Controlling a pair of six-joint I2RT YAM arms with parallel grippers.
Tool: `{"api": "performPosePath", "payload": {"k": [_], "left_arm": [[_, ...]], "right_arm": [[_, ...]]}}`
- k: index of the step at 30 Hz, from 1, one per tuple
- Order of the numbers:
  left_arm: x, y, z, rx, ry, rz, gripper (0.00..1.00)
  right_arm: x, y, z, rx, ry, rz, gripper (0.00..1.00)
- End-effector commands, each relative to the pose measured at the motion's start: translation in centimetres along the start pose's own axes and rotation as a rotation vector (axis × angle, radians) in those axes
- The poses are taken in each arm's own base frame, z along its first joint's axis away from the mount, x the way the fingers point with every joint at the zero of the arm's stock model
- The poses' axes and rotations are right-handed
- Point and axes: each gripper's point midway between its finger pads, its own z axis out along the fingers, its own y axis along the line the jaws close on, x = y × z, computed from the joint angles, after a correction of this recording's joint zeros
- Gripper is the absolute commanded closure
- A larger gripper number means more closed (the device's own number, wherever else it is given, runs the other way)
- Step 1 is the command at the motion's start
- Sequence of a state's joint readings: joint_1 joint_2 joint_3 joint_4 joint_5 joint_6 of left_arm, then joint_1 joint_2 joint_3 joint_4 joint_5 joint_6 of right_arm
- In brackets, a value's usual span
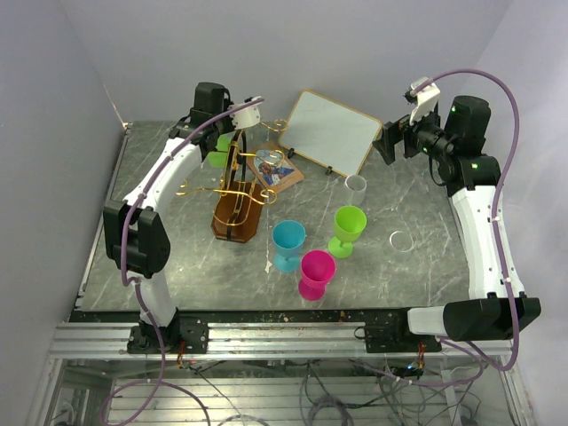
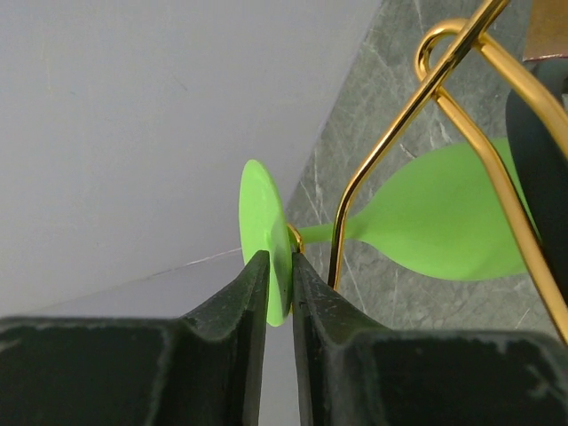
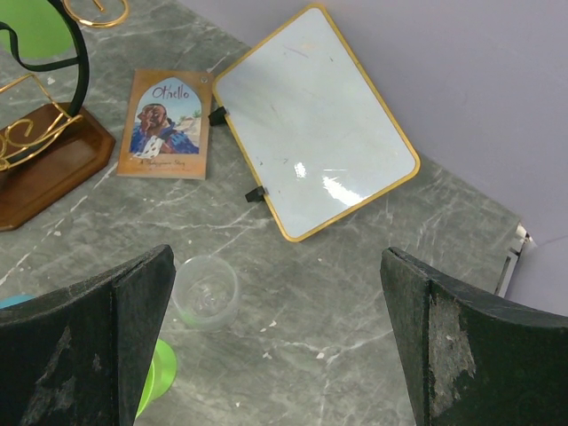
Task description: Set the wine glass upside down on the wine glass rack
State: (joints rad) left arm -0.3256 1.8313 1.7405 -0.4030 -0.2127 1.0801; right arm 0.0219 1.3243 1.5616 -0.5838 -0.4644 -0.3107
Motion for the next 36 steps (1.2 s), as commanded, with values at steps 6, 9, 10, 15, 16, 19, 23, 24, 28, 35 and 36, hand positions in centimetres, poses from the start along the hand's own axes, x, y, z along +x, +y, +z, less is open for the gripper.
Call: {"api": "performPosePath", "payload": {"k": [6, 9, 10, 15, 16, 19, 23, 24, 28, 35, 36], "left_arm": [[-2.1, 1.3, -2.0, -0.025, -0.096, -0.095, 0.69], [-2.2, 1.1, -2.0, -0.019, -0.101, -0.112, 0.69], [-2.2, 1.1, -2.1, -0.02, -0.104, -0.117, 0.69], [-2.5, 1.0, -2.3, -0.014, -0.12, -0.152, 0.67], [-2.6, 1.0, -2.3, -0.012, -0.124, -0.16, 0.67], [-2.8, 0.9, -2.6, -0.007, -0.137, -0.183, 0.65], [-3.1, 0.7, -2.9, 0.008, -0.158, -0.206, 0.61], [-3.2, 0.6, -3.0, 0.013, -0.162, -0.209, 0.6], [-3.7, 0.9, -3.4, 0.013, -0.183, -0.241, 0.58], [-4.7, 2.4, -4.8, -0.024, -0.24, -0.333, 0.5], [-4.9, 2.7, -5.2, -0.033, -0.248, -0.347, 0.48]], "right_arm": [[-0.3, -0.2, 0.0, 0.0, -0.021, 0.001, 0.0], [-0.3, -0.2, -0.1, 0.001, -0.023, 0.0, 0.0], [-0.3, -0.2, -0.1, 0.001, -0.023, 0.0, 0.0], [-0.1, -0.2, -0.1, 0.002, -0.022, 0.002, 0.0], [-0.2, -0.2, -0.1, 0.003, -0.024, 0.002, 0.0], [-0.1, -0.2, -0.1, 0.001, -0.022, 0.004, 0.0], [-0.1, -0.2, 0.0, -0.002, -0.022, 0.004, 0.0], [0.0, -0.2, 0.0, -0.002, -0.021, 0.004, 0.0], [0.1, -0.2, 0.0, 0.0, -0.019, 0.005, 0.0], [0.3, -0.4, 0.0, 0.003, -0.017, 0.009, 0.0], [0.3, -0.4, 0.0, 0.006, -0.015, 0.007, 0.0]]}}
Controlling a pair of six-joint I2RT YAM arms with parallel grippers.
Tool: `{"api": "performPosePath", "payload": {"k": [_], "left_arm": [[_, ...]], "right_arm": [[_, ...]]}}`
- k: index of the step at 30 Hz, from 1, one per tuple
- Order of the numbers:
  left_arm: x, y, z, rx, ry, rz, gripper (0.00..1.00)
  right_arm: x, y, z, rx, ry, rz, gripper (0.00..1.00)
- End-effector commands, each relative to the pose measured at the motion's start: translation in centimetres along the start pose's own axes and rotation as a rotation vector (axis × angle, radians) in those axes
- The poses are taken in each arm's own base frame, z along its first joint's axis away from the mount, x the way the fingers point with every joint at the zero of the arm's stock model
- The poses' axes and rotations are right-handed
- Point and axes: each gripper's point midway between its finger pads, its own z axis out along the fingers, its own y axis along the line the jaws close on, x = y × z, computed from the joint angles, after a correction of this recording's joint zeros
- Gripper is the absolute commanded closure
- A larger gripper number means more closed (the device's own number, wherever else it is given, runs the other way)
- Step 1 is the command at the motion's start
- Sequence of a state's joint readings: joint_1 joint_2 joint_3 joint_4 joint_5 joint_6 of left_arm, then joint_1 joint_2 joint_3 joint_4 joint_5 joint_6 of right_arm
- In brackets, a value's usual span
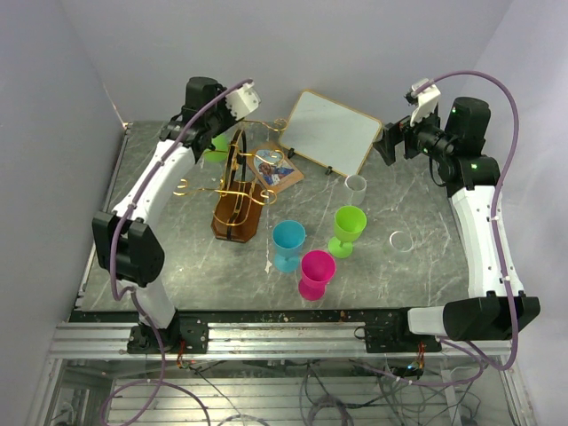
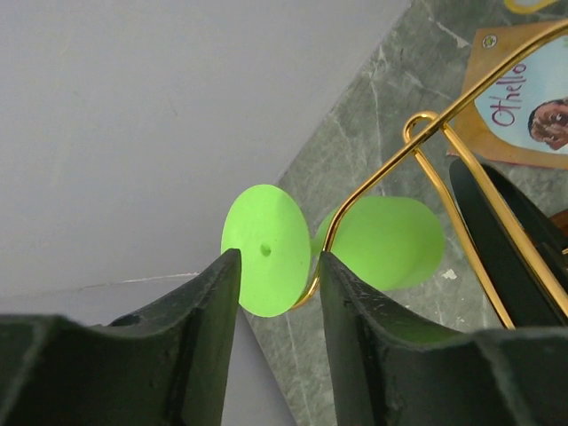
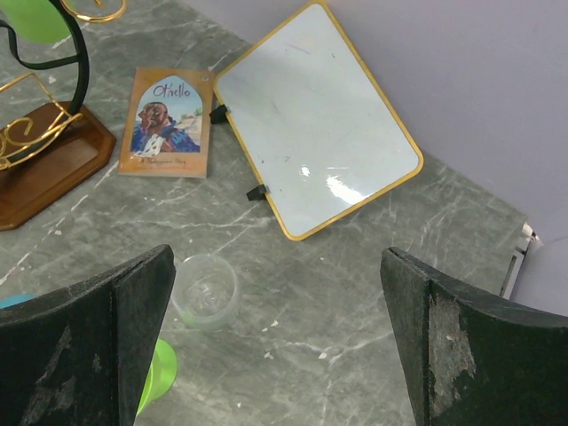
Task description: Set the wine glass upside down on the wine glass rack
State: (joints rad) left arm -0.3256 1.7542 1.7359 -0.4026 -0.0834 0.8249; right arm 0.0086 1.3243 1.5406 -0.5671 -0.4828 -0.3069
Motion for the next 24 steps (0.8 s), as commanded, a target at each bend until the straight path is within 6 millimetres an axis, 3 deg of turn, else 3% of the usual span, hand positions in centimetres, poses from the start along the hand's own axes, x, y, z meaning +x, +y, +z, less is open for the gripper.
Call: {"api": "performPosePath", "payload": {"k": [1, 6, 11, 13, 19, 24], "left_arm": [[-3.1, 1.6, -2.4, -0.046, -0.112, -0.096, 0.46], [-4.2, 3.1, -4.2, -0.096, -0.154, -0.204, 0.36], [-5.0, 3.6, -6.0, -0.092, -0.173, -0.347, 0.16], [-5.1, 3.8, -6.8, -0.095, -0.169, -0.411, 0.01], [-4.4, 3.9, -9.0, -0.102, -0.127, -0.476, 0.01], [-4.1, 3.7, -10.7, -0.093, -0.114, -0.481, 0.01]], "right_arm": [[-0.1, -0.3, -0.2, 0.014, -0.013, -0.004, 0.0], [0.4, -0.7, -0.3, 0.032, 0.012, -0.017, 0.0], [2.5, 0.5, -0.2, -0.033, 0.097, -0.047, 0.02], [3.9, 1.7, -0.4, -0.096, 0.156, -0.067, 0.04], [8.7, 6.7, -1.3, -0.242, 0.337, -0.133, 0.1], [12.2, 8.5, -1.8, -0.228, 0.448, -0.143, 0.14]]}}
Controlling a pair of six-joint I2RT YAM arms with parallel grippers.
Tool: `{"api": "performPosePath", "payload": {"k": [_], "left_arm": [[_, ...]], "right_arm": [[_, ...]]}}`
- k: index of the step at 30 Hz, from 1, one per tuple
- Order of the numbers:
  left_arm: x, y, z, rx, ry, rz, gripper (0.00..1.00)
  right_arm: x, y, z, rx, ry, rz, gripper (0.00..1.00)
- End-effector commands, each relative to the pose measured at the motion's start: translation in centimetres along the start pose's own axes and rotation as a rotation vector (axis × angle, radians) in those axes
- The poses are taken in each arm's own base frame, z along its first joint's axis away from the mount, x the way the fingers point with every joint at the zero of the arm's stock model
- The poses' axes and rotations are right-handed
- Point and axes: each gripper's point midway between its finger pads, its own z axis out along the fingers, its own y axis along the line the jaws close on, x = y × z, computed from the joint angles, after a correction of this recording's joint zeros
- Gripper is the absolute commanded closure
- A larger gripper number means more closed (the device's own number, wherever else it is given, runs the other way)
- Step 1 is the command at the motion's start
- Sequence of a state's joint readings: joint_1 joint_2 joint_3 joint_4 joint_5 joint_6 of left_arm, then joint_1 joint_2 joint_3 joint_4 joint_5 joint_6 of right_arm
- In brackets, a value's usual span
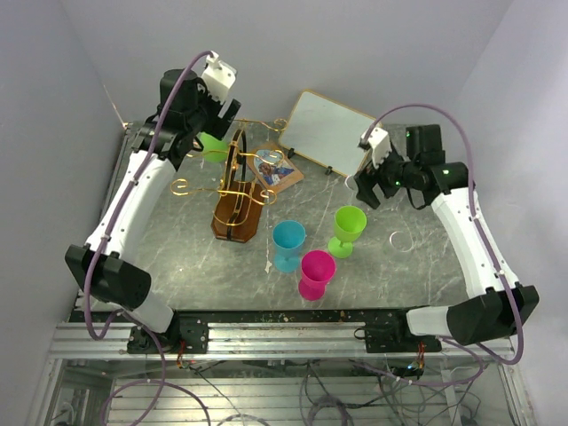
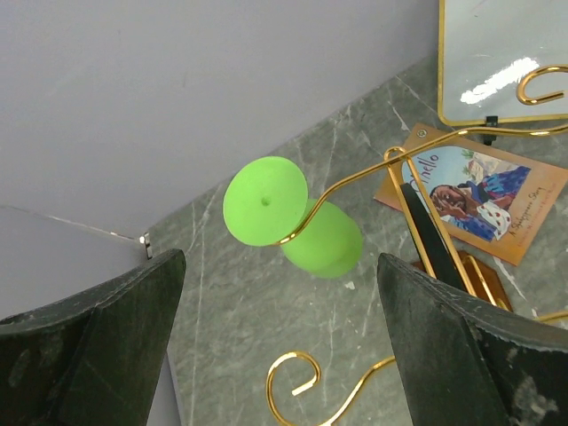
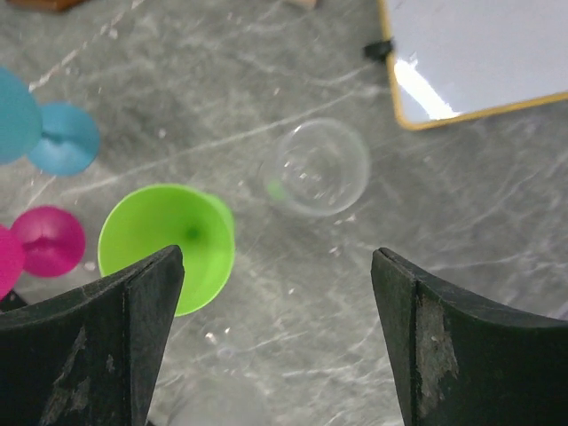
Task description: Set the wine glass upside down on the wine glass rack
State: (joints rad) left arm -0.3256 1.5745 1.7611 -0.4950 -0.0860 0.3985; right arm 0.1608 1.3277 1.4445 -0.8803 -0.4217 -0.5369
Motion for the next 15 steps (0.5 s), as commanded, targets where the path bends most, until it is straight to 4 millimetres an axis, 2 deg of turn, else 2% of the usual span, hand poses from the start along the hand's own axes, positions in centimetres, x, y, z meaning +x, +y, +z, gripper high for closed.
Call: {"api": "performPosePath", "payload": {"k": [1, 8, 11, 15], "left_arm": [[-1.6, 0.9, -3.0, -0.021, -0.028, -0.039, 0.0], [0.3, 2.0, -4.1, -0.088, 0.02, 0.06, 0.0], [1.0, 1.9, -4.4, -0.092, 0.033, 0.061, 0.0], [1.5, 1.4, -4.5, -0.075, 0.037, 0.049, 0.01]], "right_arm": [[3.8, 1.7, -0.1, 0.017, 0.14, 0.005, 0.16], [6.1, 3.6, 1.2, -0.018, 0.219, 0.057, 0.32], [6.5, 4.1, 2.0, -0.019, 0.228, 0.061, 0.37], [7.0, 3.8, 2.9, 0.005, 0.241, 0.064, 0.5]]}}
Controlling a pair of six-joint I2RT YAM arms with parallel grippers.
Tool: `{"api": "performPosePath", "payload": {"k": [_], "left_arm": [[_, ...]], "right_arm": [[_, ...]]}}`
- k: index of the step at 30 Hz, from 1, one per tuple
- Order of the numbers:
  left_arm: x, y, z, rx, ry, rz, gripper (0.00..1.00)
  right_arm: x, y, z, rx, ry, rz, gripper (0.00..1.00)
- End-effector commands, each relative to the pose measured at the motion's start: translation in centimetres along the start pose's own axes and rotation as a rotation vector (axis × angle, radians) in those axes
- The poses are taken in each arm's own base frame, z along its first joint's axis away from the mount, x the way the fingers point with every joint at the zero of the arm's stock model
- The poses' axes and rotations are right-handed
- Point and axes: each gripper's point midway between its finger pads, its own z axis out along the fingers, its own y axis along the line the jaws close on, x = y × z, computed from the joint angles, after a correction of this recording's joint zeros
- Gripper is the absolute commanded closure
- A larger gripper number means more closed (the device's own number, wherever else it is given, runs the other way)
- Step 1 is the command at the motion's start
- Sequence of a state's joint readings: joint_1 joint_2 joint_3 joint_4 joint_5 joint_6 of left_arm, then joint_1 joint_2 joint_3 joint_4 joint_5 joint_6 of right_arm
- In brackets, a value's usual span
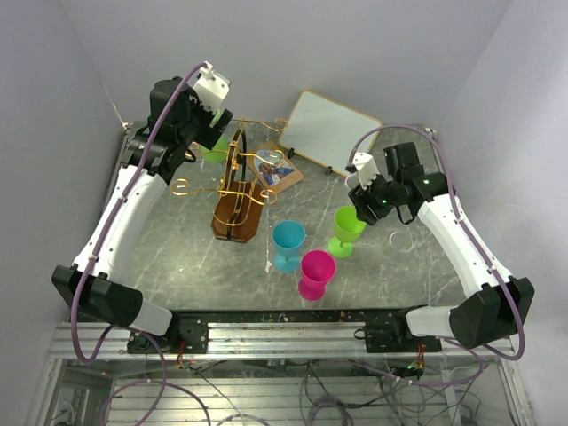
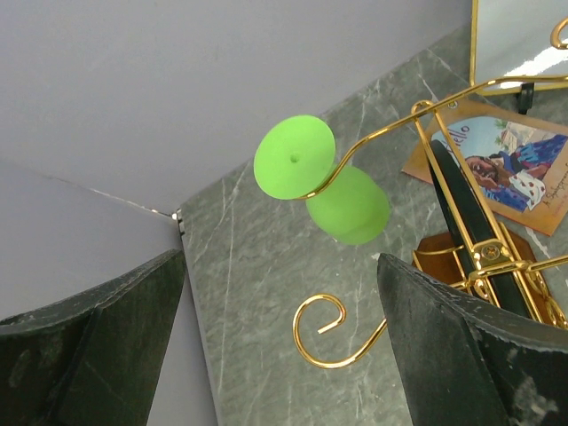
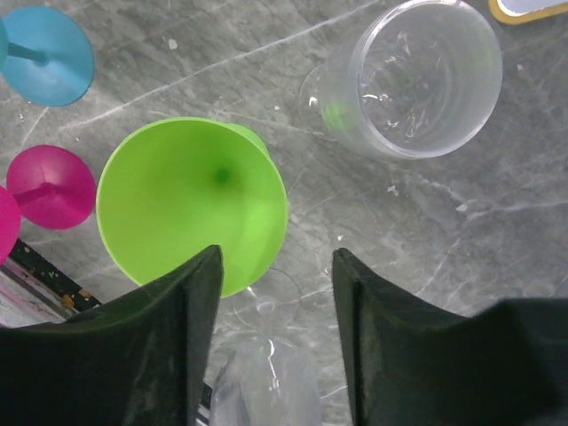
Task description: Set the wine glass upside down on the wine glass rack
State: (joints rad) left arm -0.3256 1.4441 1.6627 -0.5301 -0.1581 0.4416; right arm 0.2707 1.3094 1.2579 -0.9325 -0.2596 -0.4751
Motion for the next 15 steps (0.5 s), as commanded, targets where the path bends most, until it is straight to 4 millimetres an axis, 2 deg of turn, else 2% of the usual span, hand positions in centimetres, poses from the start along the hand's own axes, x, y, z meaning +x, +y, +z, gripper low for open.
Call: {"api": "performPosePath", "payload": {"k": [1, 9, 15], "left_arm": [[0.1, 0.1, -0.7, -0.01, 0.001, 0.003, 0.01], [0.1, -0.2, -0.8, 0.002, -0.002, -0.01, 0.01], [-0.3, 0.0, -1.0, 0.002, -0.01, -0.024, 0.0]], "right_arm": [[-0.3, -0.7, 0.7, 0.053, -0.008, 0.013, 0.52], [0.0, -0.7, 2.3, 0.051, -0.001, 0.017, 0.58], [0.6, -0.3, 3.3, 0.034, 0.016, 0.019, 0.67]]}}
